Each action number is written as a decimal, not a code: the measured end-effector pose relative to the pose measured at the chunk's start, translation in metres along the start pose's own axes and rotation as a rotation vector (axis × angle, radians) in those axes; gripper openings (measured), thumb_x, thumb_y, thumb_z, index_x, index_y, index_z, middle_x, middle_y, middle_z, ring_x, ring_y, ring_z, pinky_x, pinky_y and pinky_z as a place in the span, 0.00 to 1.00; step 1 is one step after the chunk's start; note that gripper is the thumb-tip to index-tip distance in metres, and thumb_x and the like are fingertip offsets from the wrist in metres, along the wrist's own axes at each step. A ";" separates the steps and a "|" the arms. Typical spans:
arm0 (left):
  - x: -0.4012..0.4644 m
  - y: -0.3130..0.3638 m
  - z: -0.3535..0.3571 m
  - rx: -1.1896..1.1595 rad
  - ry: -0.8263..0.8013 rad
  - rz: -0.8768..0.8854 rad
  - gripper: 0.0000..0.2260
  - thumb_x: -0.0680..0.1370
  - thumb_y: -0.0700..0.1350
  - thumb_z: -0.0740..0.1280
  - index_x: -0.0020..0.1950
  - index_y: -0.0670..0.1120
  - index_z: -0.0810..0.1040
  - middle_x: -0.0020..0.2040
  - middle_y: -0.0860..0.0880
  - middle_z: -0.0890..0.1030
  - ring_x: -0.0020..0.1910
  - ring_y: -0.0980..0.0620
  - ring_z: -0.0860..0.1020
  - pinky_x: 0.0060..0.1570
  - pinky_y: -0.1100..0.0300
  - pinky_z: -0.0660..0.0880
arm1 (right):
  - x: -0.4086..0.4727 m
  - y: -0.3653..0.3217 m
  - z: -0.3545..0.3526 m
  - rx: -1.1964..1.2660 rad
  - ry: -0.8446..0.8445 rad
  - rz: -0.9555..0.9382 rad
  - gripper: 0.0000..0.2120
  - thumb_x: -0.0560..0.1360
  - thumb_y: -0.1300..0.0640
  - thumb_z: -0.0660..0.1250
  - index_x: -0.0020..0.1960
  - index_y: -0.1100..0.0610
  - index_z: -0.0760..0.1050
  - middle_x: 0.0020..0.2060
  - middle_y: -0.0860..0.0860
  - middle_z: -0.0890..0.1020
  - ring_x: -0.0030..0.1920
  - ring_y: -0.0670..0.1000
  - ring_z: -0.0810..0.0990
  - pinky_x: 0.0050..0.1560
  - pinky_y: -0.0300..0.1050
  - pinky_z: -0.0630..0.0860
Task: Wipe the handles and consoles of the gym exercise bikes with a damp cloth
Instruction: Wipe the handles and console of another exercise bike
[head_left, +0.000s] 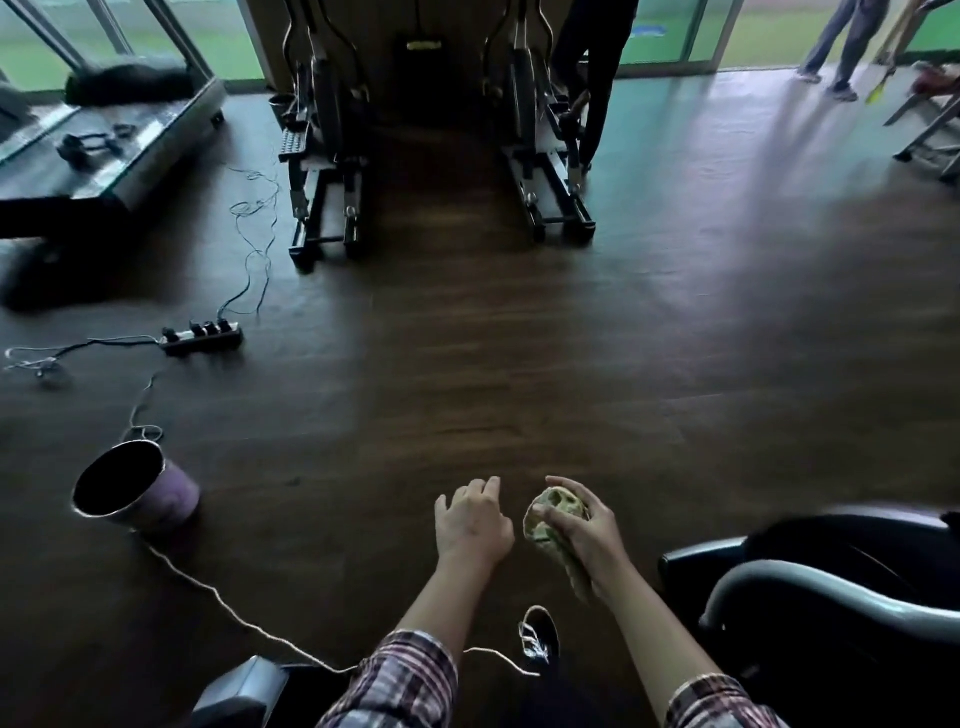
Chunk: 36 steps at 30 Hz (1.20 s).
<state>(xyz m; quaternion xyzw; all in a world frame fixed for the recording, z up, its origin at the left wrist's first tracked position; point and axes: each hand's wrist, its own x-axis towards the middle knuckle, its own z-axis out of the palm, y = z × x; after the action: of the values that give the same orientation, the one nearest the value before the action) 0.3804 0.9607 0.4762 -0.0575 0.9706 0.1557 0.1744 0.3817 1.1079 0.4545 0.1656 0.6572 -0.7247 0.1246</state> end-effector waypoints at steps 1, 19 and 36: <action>0.016 0.003 -0.004 0.001 0.001 -0.006 0.25 0.78 0.47 0.59 0.76 0.49 0.60 0.71 0.51 0.68 0.71 0.51 0.66 0.73 0.48 0.58 | 0.018 -0.005 0.001 -0.005 -0.007 0.000 0.16 0.67 0.68 0.76 0.51 0.54 0.82 0.42 0.55 0.82 0.42 0.51 0.80 0.47 0.47 0.79; 0.235 0.035 -0.085 -0.068 0.028 -0.132 0.24 0.80 0.48 0.58 0.76 0.49 0.60 0.73 0.50 0.67 0.72 0.51 0.65 0.74 0.48 0.56 | 0.255 -0.105 0.037 -0.073 -0.159 0.078 0.15 0.69 0.67 0.75 0.53 0.56 0.81 0.43 0.56 0.82 0.38 0.50 0.82 0.37 0.44 0.81; 0.428 -0.120 -0.206 -0.077 0.047 -0.184 0.23 0.79 0.47 0.59 0.75 0.49 0.62 0.72 0.49 0.69 0.71 0.49 0.67 0.72 0.46 0.60 | 0.427 -0.152 0.253 -0.179 -0.291 0.139 0.17 0.69 0.67 0.75 0.55 0.56 0.80 0.46 0.57 0.81 0.40 0.50 0.81 0.34 0.40 0.80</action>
<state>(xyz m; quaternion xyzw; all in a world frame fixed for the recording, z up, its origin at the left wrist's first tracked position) -0.0646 0.7567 0.4733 -0.1567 0.9583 0.1750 0.1630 -0.0888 0.8887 0.4409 0.0921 0.6810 -0.6694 0.2823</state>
